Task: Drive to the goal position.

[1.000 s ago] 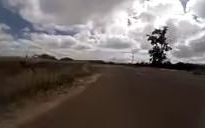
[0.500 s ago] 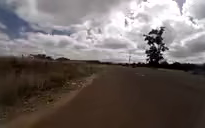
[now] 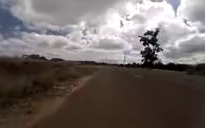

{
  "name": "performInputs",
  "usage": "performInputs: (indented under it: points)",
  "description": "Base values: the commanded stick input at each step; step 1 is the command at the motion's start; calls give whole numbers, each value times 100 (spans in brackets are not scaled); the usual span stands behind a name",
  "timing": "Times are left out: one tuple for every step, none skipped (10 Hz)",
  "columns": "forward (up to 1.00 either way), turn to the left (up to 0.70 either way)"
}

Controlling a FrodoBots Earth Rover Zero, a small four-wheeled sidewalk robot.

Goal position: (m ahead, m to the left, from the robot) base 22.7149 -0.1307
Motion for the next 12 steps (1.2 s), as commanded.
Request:
performInputs:
  points:
    - [85,0]
    - [85,0]
    - [85,0]
    - [85,0]
    - [85,0]
    - [85,-6]
    - [85,-17]
    - [85,-17]
    - [85,-17]
    - [85,-17]
    - [85,-2]
    - [85,0]
